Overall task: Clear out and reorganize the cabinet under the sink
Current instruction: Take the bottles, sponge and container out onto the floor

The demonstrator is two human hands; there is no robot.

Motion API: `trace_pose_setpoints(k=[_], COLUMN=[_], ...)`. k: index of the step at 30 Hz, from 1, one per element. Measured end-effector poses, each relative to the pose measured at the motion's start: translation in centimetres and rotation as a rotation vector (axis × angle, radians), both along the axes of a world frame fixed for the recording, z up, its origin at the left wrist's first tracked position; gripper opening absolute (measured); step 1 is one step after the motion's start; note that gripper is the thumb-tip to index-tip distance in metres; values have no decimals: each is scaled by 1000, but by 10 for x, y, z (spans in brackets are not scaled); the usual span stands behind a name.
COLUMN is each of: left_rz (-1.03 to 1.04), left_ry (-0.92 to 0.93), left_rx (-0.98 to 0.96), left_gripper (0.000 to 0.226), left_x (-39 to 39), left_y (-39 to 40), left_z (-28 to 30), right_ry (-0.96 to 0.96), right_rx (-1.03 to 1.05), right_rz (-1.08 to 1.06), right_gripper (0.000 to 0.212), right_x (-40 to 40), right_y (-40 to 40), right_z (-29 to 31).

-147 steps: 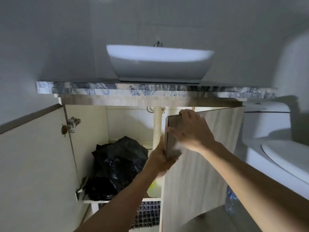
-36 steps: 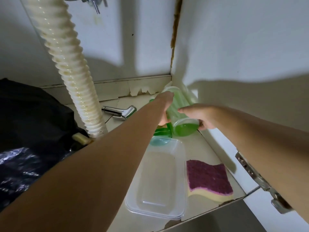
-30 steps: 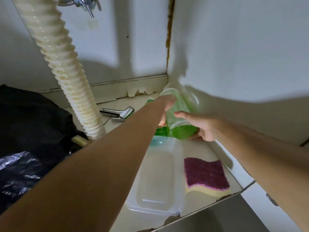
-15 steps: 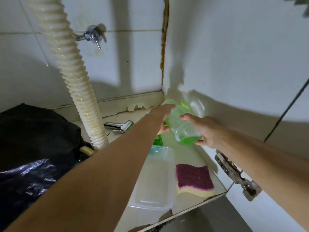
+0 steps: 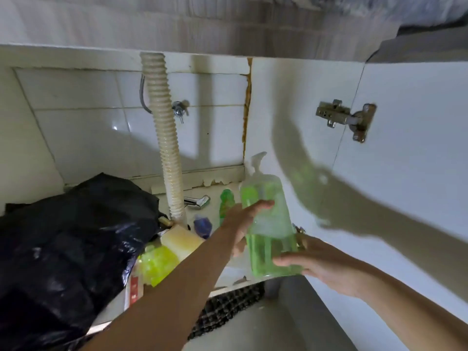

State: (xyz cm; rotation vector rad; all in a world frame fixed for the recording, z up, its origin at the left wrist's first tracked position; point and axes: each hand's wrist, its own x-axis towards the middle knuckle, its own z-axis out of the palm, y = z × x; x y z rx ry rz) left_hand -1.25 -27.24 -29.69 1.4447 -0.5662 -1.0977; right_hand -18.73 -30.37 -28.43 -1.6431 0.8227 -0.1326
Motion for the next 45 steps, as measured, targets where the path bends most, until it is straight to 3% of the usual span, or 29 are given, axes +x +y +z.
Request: trace_pose_setpoints(k=[2,4,6,8,11,14,17,22,25,31,36,40,42,45], left_rz=[-77,-115,-93,-101,-193,-234,-248,-237,-218,-202,-271,-376,-414,-431], left_ry=[-94,-166,-241,-306,-423,-479,-469,-387,-342,-320,-389,-496,-549,-627], left_rx=[-74,-92,-84,-48,-22,13,92,147,156,248,338,400,426,485], left_gripper=[85,67,75,82,80,91,94,96,91,79,76,75,79,83], left_x=[-27,-53,-70,-87,-106,-120,-130,-142,-145,-143,-143,-139,-135,-119], left_y=[43,81,106,125,142,146,140,115,103,91,99,99,102,114], left_z=[-3,-10,-25,-42,-68,-102,-141,-184,-202,-233,-239,-225,-215,-197], right_ry=[63,65,-3,-47,-7,149,301,493,490,531,610,627,749,1025], right_rx=[22,69,90,94,-106,-323,-398,-426,-464,-420,-395,-402,-464,-516], right_rz=[33,29,8,-34,-17,82,141,143,109,62,168,208,307,452], right_gripper=[41,20,30,24,51,43,34,39,40,65,88,72,64,72], right_x=[-21,-40,-48,-52,-53,-62,-72,-77,-78,-73,-78,-81,-89,-98], right_y=[20,36,48,61,79,88,81,61,50,38,36,40,44,48], right_z=[4,4,9,6,-12,-37,-74,-112,-129,-173,-205,-195,-184,-168])
